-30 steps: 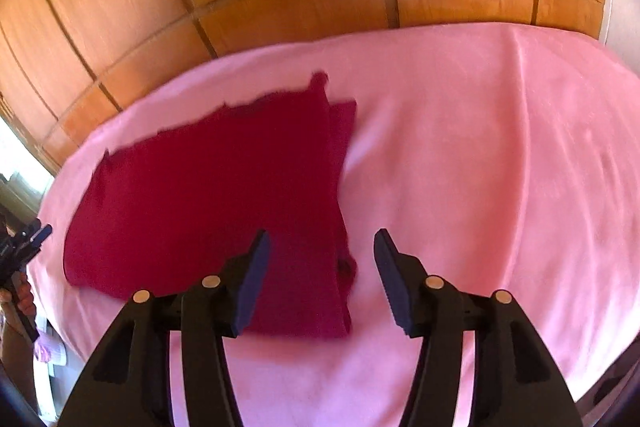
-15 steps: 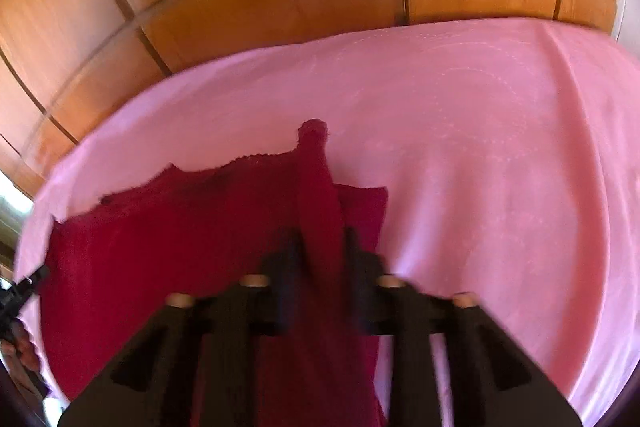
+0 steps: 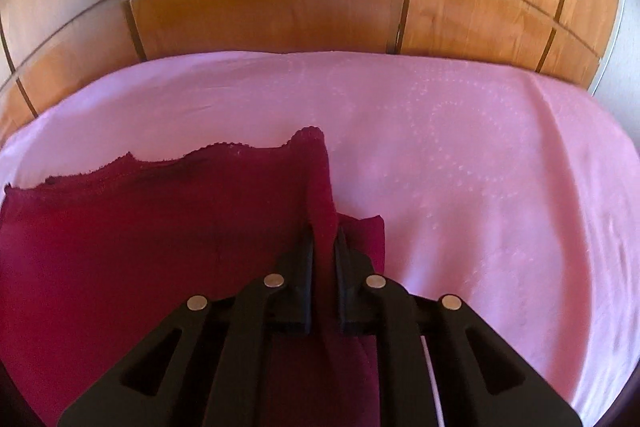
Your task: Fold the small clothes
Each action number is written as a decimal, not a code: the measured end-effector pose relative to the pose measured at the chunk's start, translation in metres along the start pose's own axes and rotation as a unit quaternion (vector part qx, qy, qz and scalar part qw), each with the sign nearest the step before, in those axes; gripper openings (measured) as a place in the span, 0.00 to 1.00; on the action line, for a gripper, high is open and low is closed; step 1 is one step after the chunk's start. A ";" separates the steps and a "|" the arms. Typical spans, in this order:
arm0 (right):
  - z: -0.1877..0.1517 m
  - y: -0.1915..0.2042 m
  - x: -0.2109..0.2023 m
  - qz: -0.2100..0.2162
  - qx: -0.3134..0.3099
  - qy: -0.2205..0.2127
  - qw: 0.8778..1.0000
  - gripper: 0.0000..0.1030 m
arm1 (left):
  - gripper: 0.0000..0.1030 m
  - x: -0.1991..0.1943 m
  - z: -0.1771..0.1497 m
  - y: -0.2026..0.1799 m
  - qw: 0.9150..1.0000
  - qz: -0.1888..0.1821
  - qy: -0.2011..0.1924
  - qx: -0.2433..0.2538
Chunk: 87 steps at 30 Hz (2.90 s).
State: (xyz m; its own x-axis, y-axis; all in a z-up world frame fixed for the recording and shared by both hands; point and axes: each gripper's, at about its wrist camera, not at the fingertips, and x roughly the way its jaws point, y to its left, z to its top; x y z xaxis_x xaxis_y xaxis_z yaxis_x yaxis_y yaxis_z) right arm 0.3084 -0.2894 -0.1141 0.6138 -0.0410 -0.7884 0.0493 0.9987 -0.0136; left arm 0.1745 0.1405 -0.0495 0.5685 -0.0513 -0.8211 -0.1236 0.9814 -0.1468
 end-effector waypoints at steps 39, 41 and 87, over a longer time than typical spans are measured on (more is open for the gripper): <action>0.043 0.128 -0.020 0.123 -0.109 -0.037 0.986 0.61 | 0.50 -0.024 -0.053 -0.064 0.998 -0.021 -0.043 0.037; 0.034 0.116 -0.035 0.132 -0.097 -0.037 0.986 0.63 | 0.53 -0.029 -0.055 -0.065 0.998 -0.021 -0.050 0.037; -0.035 0.021 -0.017 0.124 0.019 -0.039 0.991 0.94 | 0.64 -0.059 -0.057 -0.069 0.996 0.013 -0.081 0.030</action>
State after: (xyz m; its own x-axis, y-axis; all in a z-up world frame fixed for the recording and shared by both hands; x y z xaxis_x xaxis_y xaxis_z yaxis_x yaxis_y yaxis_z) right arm 0.2720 -0.2670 -0.1225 0.6695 0.2024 -0.7147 -0.0824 0.9764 0.1994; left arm 0.1035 0.0651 -0.0223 0.6895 0.0007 -0.7243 -0.0949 0.9915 -0.0893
